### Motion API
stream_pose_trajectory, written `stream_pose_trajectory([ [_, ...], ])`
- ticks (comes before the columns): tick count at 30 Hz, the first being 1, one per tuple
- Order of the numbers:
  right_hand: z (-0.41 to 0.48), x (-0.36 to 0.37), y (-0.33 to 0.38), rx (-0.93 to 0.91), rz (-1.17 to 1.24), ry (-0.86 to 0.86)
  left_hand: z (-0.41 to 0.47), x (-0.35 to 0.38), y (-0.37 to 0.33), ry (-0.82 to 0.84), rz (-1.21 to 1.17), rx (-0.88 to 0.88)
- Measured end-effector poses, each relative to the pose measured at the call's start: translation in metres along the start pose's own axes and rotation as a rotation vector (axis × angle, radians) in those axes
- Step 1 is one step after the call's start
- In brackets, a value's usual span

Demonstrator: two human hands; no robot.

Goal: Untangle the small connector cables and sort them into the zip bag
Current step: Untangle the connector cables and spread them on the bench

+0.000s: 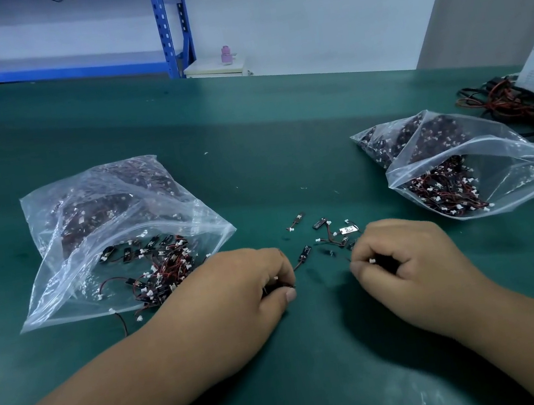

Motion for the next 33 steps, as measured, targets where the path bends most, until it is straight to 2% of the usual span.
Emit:
stream_pose_trajectory([
  [3, 0.004, 0.003, -0.004, 0.118, -0.114, 0.059, -0.001, 0.002, -0.001, 0.017, 0.008, 0.025],
  [6, 0.003, 0.006, -0.001, 0.147, -0.229, 0.107, -0.001, 0.003, -0.002, 0.029, 0.008, 0.055],
  [9, 0.0, 0.002, 0.012, 0.021, -0.233, 0.029, 0.001, 0.002, -0.005, 0.024, -0.042, 0.111],
  [14, -0.001, 0.018, 0.032, -0.192, -0.265, 0.162, 0.0, 0.004, -0.009, -0.04, -0.163, 0.151],
  [23, 0.0, 0.018, 0.028, -0.194, -0.3, 0.139, 0.003, 0.008, -0.006, -0.019, -0.267, 0.171],
  [29, -0.002, 0.004, 0.015, -0.173, -0.168, 0.0, 0.002, 0.004, -0.005, -0.033, -0.177, 0.106],
  [33, -0.002, -0.001, 0.005, -0.075, -0.043, -0.133, 0.001, 0.003, -0.006, -0.018, -0.184, 0.083],
])
Point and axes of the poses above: each hand's wrist, its own z-axis towards the middle knuckle, its own x-axis out of the palm, y = z × x, the point moved 3 cm from there along z, towards the middle knuckle, and after that the axes turned 15 degrees about y, right-handed, at the moved point
